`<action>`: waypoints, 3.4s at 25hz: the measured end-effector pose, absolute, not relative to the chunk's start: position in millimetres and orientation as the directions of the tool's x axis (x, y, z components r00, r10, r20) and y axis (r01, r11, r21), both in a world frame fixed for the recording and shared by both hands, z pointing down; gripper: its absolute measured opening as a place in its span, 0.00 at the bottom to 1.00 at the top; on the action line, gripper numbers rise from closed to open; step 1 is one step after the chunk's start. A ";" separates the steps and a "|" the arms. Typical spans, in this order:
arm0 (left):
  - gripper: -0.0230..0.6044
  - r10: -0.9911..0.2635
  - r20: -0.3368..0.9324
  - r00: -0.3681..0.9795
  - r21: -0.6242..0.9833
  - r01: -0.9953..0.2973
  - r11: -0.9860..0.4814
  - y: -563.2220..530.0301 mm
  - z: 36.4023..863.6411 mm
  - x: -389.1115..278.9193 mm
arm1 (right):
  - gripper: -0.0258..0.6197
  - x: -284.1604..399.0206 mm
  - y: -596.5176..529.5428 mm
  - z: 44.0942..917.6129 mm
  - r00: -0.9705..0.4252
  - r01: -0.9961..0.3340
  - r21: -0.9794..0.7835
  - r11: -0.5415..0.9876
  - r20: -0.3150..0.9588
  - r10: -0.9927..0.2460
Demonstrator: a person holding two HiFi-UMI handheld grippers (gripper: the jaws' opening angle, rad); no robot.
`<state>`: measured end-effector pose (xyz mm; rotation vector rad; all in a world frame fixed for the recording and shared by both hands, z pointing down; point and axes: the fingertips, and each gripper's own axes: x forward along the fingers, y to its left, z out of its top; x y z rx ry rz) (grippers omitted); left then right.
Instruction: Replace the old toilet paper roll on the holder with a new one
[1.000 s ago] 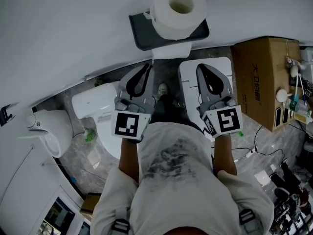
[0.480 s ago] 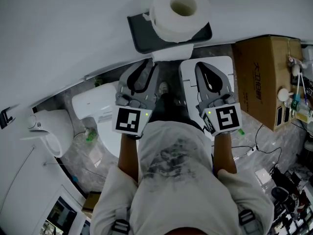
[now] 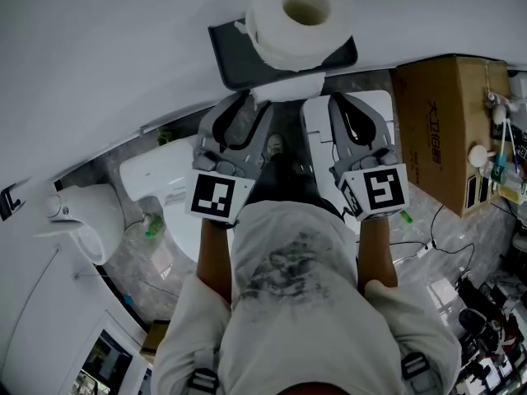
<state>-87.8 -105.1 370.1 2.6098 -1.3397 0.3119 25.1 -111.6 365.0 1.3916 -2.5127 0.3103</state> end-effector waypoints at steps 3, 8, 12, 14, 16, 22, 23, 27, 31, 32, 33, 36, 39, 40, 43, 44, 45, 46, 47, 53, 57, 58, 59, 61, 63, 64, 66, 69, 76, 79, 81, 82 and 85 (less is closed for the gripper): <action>0.27 -0.767 0.272 0.581 0.073 -0.807 -0.586 -106.7 371.5 -85.9 | 0.04 24.8 -117.9 364.8 -0.509 -0.853 -0.059 0.518 0.312 -0.802; 0.28 -0.760 0.267 0.592 0.080 -0.800 -0.595 -108.5 370.9 -84.4 | 0.04 19.6 -128.9 364.6 -0.514 -0.850 -0.055 0.524 0.303 -0.803; 0.28 -0.755 0.263 0.600 0.086 -0.794 -0.601 -107.9 370.9 -84.4 | 0.04 15.6 -136.0 366.8 -0.517 -0.849 -0.059 0.525 0.301 -0.801; 0.28 -0.747 0.278 0.604 0.089 -0.791 -0.606 -107.0 374.5 -84.0 | 0.04 13.9 -138.5 368.1 -0.519 -0.848 -0.059 0.528 0.303 -0.800; 0.28 -0.738 0.296 0.607 0.088 -0.786 -0.612 -106.9 379.4 -82.0 | 0.04 12.5 -140.4 369.0 -0.520 -0.846 -0.059 0.529 0.304 -0.798; 0.28 -0.741 0.272 0.614 0.089 -0.783 -0.616 -107.7 378.6 -76.6 | 0.04 11.4 -143.1 368.9 -0.524 -0.844 -0.062 0.533 0.303 -0.796; 0.28 -0.740 0.267 0.618 0.084 -0.780 -0.620 -107.3 377.8 -75.4 | 0.04 11.5 -143.9 368.9 -0.524 -0.844 -0.062 0.532 0.303 -0.796; 0.28 -0.740 0.247 0.626 0.059 -0.772 -0.633 -106.0 373.8 -72.6 | 0.04 12.7 -146.6 370.2 -0.526 -0.842 -0.060 0.535 0.306 -0.793; 0.28 -0.746 0.251 0.617 0.058 -0.779 -0.625 -107.7 375.2 -71.6 | 0.04 11.0 -147.4 371.7 -0.532 -0.838 -0.061 0.542 0.309 -0.788; 0.28 -0.746 0.250 0.617 0.063 -0.779 -0.623 -108.4 375.3 -71.1 | 0.04 10.0 -147.4 371.5 -0.534 -0.837 -0.061 0.544 0.309 -0.787; 0.28 -0.745 0.249 0.618 0.069 -0.779 -0.623 -109.0 375.1 -70.4 | 0.04 8.9 -147.2 371.2 -0.536 -0.835 -0.061 0.546 0.308 -0.786; 0.28 -0.736 0.244 0.632 0.084 -0.769 -0.633 -108.8 374.6 -68.3 | 0.04 6.7 -147.4 371.4 -0.541 -0.832 -0.061 0.552 0.308 -0.782; 0.28 -0.747 0.245 0.618 0.066 -0.779 -0.623 -111.7 375.6 -70.8 | 0.04 4.4 -147.7 373.8 -0.553 -0.824 -0.066 0.563 0.312 -0.773; 0.27 -0.757 0.245 0.606 0.057 -0.788 -0.613 -113.1 375.5 -71.9 | 0.04 3.2 -147.7 374.3 -0.557 -0.821 -0.067 0.567 0.313 -0.769; 0.27 -0.760 0.243 0.603 0.081 -0.794 -0.603 -113.8 375.3 -69.9 | 0.04 2.8 -148.6 374.0 -0.558 -0.821 -0.071 0.566 0.314 -0.768; 0.27 -0.754 0.241 0.611 0.087 -0.788 -0.610 -113.8 374.8 -68.6 | 0.04 3.0 -148.9 373.9 -0.557 -0.822 -0.073 0.565 0.314 -0.769; 0.27 -0.748 0.240 0.619 0.089 -0.781 -0.618 -114.0 374.3 -67.4 | 0.04 3.0 -149.1 373.8 -0.556 -0.822 -0.074 0.564 0.315 -0.769; 0.27 -0.744 0.239 0.624 0.091 -0.777 -0.622 -114.4 373.9 -66.6 | 0.04 3.1 -149.3 373.8 -0.556 -0.823 -0.074 0.564 0.315 -0.769; 0.27 -0.745 0.236 0.624 0.094 -0.777 -0.622 -115.3 373.6 -66.7 | 0.04 3.3 -149.4 373.9 -0.555 -0.823 -0.075 0.563 0.315 -0.770; 0.14 -0.752 0.228 0.619 0.088 -0.782 -0.617 -119.2 374.5 -70.6 | 0.04 4.4 -148.8 374.9 -0.561 -0.819 -0.075 0.569 0.316 -0.766; 0.13 -0.742 0.224 0.632 0.083 -0.771 -0.631 -117.9 372.7 -68.7 | 0.04 6.2 -147.5 373.1 -0.559 -0.820 -0.071 0.568 0.314 -0.768; 0.12 -0.739 0.222 0.636 0.084 -0.768 -0.635 -117.8 372.2 -67.5 | 0.04 7.4 -147.3 372.7 -0.557 -0.821 -0.071 0.566 0.313 -0.769; 0.12 -0.736 0.221 0.640 0.085 -0.764 -0.639 -117.7 371.9 -66.2 | 0.04 8.8 -147.1 372.5 -0.555 -0.823 -0.071 0.564 0.313 -0.771; 0.11 -0.728 0.222 0.649 0.090 -0.757 -0.647 -117.1 371.5 -64.0 | 0.04 11.6 -146.2 372.2 -0.550 -0.826 -0.069 0.559 0.312 -0.774; 0.11 -0.721 0.221 0.657 0.096 -0.750 -0.654 -116.5 370.5 -62.7 | 0.04 14.1 -144.4 371.3 -0.545 -0.829 -0.068 0.554 0.313 -0.778; 0.11 -0.718 0.220 0.660 0.098 -0.748 -0.657 -116.3 370.0 -62.1 | 0.04 15.5 -143.3 370.9 -0.543 -0.831 -0.067 0.552 0.312 -0.779; 0.11 -0.714 0.218 0.665 0.101 -0.743 -0.661 -116.1 369.1 -60.2 | 0.04 18.2 -141.3 370.0 -0.539 -0.834 -0.067 0.547 0.310 -0.783; 0.10 -0.707 0.216 0.673 0.105 -0.736 -0.669 -115.8 367.5 -55.6 | 0.04 22.2 -138.7 367.7 -0.534 -0.838 -0.066 0.541 0.303 -0.789; 0.09 -0.692 0.209 0.691 0.113 -0.720 -0.685 -115.8 364.5 -43.9 | 0.04 35.2 -132.5 363.5 -0.515 -0.851 -0.064 0.521 0.292 -0.806; 0.08 -0.688 0.208 0.695 0.113 -0.716 -0.689 -116.7 365.0 -39.9 | 0.04 40.1 -129.7 364.4 -0.509 -0.855 -0.065 0.514 0.292 -0.810; 0.08 -0.688 0.209 0.695 0.115 -0.716 -0.689 -117.5 365.2 -36.7 | 0.04 43.9 -128.0 364.3 -0.504 -0.858 -0.066 0.509 0.292 -0.813; 0.08 -0.689 0.209 0.694 0.116 -0.717 -0.688 -117.9 364.9 -35.2 | 0.04 45.7 -127.2 363.9 -0.502 -0.860 -0.067 0.506 0.293 -0.814; 0.08 -0.693 0.206 0.691 0.117 -0.720 -0.684 -118.9 363.4 -31.0 | 0.04 50.0 -125.1 362.2 -0.498 -0.862 -0.068 0.502 0.291 -0.817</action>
